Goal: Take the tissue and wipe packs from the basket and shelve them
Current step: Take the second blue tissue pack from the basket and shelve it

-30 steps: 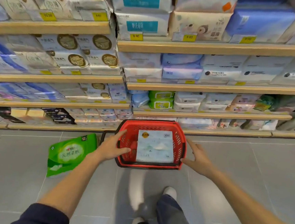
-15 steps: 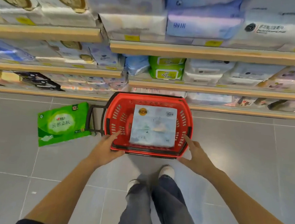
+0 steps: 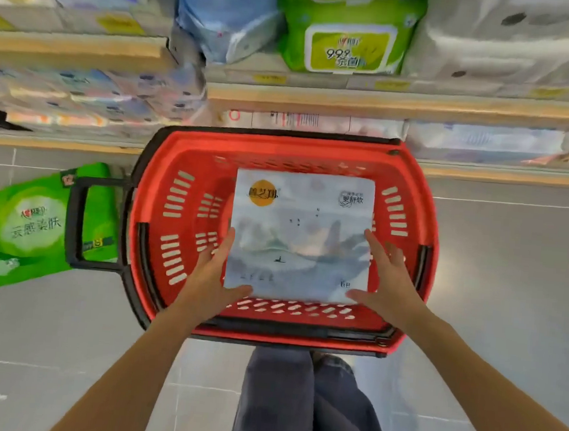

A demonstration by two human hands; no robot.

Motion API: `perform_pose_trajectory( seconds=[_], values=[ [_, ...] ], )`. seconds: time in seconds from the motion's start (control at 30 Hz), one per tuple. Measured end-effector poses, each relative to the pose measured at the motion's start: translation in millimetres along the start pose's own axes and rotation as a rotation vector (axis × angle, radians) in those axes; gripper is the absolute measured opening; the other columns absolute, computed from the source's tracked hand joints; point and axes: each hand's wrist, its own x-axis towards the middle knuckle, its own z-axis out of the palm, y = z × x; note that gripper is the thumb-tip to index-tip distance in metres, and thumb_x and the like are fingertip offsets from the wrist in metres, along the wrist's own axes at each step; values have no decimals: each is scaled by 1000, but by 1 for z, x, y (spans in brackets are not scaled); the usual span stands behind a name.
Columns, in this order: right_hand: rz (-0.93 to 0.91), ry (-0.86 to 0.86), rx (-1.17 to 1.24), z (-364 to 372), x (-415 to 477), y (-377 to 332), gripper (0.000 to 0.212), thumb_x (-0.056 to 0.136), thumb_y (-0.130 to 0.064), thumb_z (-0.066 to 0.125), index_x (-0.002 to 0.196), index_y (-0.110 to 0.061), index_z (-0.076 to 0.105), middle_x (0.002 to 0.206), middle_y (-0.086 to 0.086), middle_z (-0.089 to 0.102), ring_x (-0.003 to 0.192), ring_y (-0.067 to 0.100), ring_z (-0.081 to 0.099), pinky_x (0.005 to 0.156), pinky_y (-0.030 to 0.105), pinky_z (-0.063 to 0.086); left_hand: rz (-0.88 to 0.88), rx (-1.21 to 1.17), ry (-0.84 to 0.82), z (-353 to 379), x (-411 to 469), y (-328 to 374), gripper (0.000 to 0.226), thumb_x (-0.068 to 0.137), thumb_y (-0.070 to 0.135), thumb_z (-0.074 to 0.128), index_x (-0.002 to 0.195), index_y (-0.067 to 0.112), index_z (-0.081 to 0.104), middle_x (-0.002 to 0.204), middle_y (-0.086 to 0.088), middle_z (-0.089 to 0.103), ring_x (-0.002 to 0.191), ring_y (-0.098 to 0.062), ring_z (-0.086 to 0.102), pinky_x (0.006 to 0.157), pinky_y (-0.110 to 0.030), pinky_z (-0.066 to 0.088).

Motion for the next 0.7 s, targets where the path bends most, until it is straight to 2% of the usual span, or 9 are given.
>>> perform_pose_trajectory(
  seconds=[0.13, 0.2, 0.27, 0.3, 0.37, 0.4, 0.47, 0.6, 0.7],
  values=[
    [16, 0, 35, 18, 38, 17, 115, 61, -19, 84, 145, -30, 7, 153, 17, 2, 142, 33, 11, 109, 46, 28, 42, -17, -34, 17, 36, -17, 115, 62, 35, 82, 141, 43, 0, 153, -8, 17, 139, -30, 24, 108, -45, 30],
    [77, -15, 59, 23, 52, 23, 122, 56, -16, 86, 145, -32, 4, 154, 16, -6, 142, 33, 11, 107, 46, 29, 63, -63, -65, 20, 50, -20, 119, 60, 34, 84, 136, 49, -7, 154, 3, 9, 143, -29, 15, 110, -47, 25],
    [83, -49, 64, 30, 60, 32, 130, 54, -21, 87, 145, -35, -4, 156, 7, -7, 143, 31, 2, 108, 48, 27, 60, -63, -94, 24, 62, -20, 125, 57, 36, 86, 134, 50, -12, 154, 7, 2, 143, -27, 14, 109, -41, 28],
    [76, -62, 75, 35, 63, 36, 133, 53, -23, 88, 144, -36, -9, 157, 2, -5, 143, 31, 1, 108, 47, 26, 71, -65, -106, 27, 66, -21, 129, 55, 35, 87, 134, 49, -14, 155, 4, 3, 139, -23, 23, 103, -32, 34],
    [69, -56, 110, 44, 65, 40, 138, 52, -25, 88, 141, -40, -16, 157, 5, 6, 139, 33, 18, 99, 40, 31, 60, -74, -130, 30, 72, -19, 134, 53, 32, 88, 137, 43, -15, 150, -8, 26, 109, -12, 48, 78, -14, 38],
    [68, -46, 124, 48, 65, 41, 140, 51, -24, 89, 139, -42, -18, 155, 9, 14, 133, 34, 28, 93, 35, 33, 52, -71, -129, 31, 73, -20, 135, 52, 32, 89, 139, 41, -15, 134, -16, 43, 87, -7, 51, 64, -10, 36],
    [61, -21, 136, 53, 66, 41, 143, 49, -23, 89, 136, -45, -21, 151, 11, 25, 126, 32, 37, 86, 31, 33, 36, -56, -115, 30, 72, -20, 136, 50, 35, 89, 139, 44, -14, 101, -17, 54, 66, -11, 47, 52, -15, 34],
    [61, -10, 136, 52, 64, 41, 143, 49, -24, 89, 137, -46, -22, 141, 15, 36, 113, 32, 47, 80, 30, 36, -4, -20, -99, 28, 71, -14, 136, 48, 34, 90, 132, 52, -16, 135, -20, 40, 79, -16, 47, 58, -23, 36],
    [55, -6, 127, 49, 60, 38, 143, 49, -27, 89, 138, -45, -21, 127, 15, 42, 101, 29, 50, 76, 31, 39, 18, -20, -85, 27, 68, -14, 135, 48, 32, 90, 134, 50, -13, 141, -17, 35, 97, -24, 53, 71, -26, 37]
  ],
)
